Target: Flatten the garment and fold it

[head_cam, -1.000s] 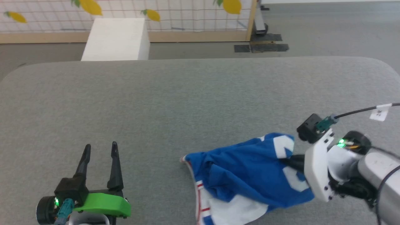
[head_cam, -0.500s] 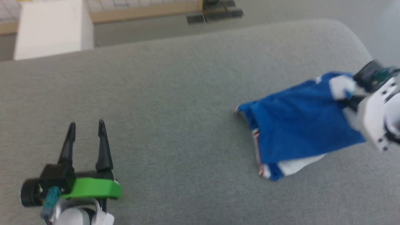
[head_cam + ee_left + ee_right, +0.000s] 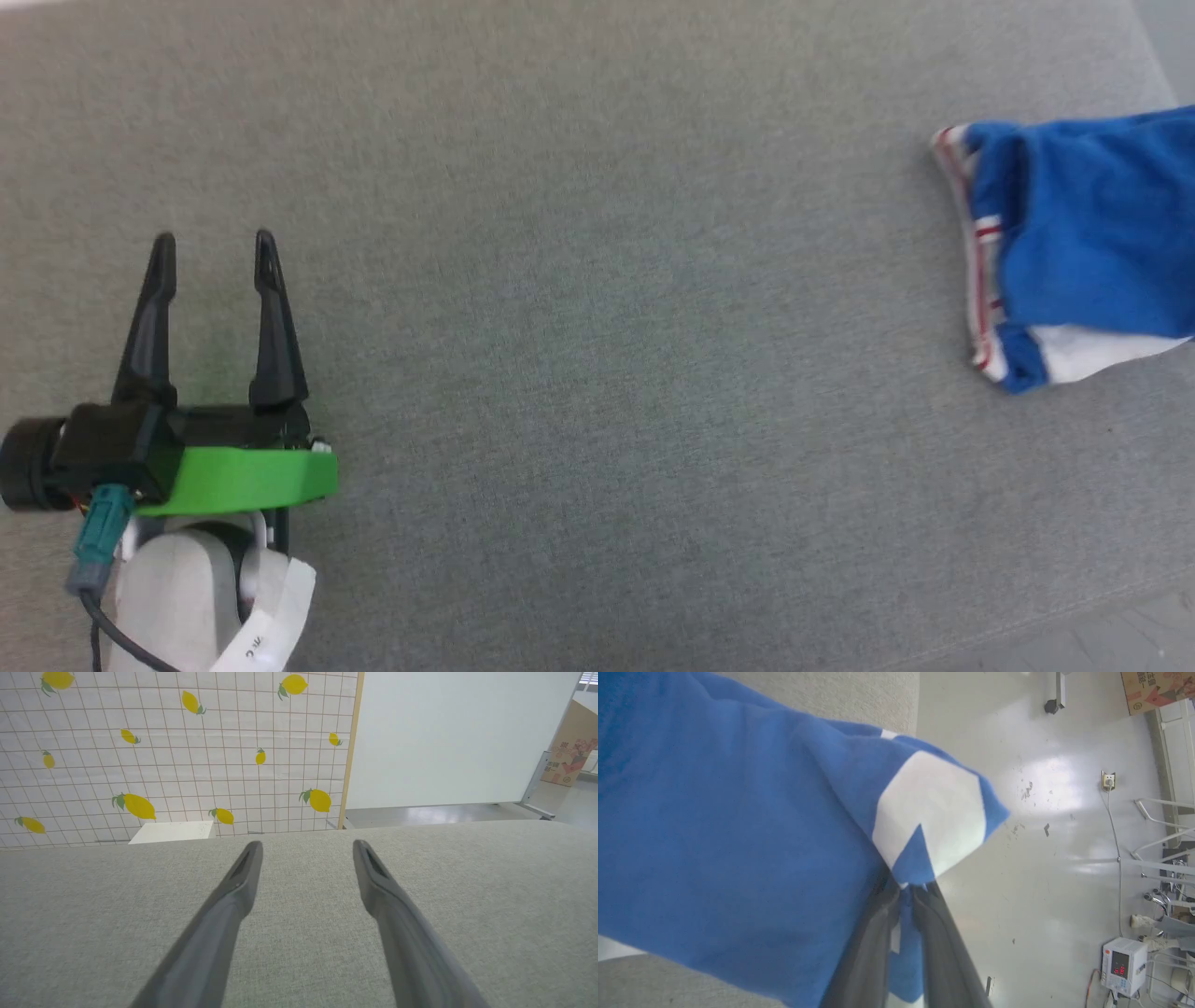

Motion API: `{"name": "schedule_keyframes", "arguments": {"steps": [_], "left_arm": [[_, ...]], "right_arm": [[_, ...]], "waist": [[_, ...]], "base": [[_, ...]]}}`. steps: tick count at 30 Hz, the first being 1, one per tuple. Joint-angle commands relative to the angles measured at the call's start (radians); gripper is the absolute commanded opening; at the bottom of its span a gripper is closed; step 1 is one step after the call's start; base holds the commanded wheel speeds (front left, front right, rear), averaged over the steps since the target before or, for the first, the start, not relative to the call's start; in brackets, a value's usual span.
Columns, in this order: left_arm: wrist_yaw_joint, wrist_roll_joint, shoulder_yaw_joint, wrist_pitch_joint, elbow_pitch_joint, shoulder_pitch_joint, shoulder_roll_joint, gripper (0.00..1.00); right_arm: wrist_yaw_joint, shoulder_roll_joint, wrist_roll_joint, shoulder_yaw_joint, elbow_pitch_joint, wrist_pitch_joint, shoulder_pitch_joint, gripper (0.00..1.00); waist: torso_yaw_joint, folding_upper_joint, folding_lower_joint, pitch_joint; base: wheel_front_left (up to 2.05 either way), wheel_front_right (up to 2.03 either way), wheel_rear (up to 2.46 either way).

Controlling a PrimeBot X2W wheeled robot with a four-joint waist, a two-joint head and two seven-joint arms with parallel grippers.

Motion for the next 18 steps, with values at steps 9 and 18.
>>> {"name": "schedule_keyframes", "arguments": {"steps": [9, 18], "left_arm": [[-0.013, 0.005, -0.008, -0.004, -0.032, -0.063, 0.006, 1.00], [-0.013, -0.008, 0.016, -0.004, 0.008, -0.037, -0.006, 1.00]], "right_arm": [[-0.002, 0.063, -0.102, -0.139, 0.166, -0.065, -0.047, 0.00], [-0.002, 0.115, -0.302, -0.241, 0.238, -0.216, -0.080, 1.00]], "waist": [[0.027, -0.0001, -0.0001, 0.135], [0.042, -0.0001, -0.0001, 0.016]], "base": [[0.00, 0.00, 0.00], [0.00, 0.00, 0.00]]}}
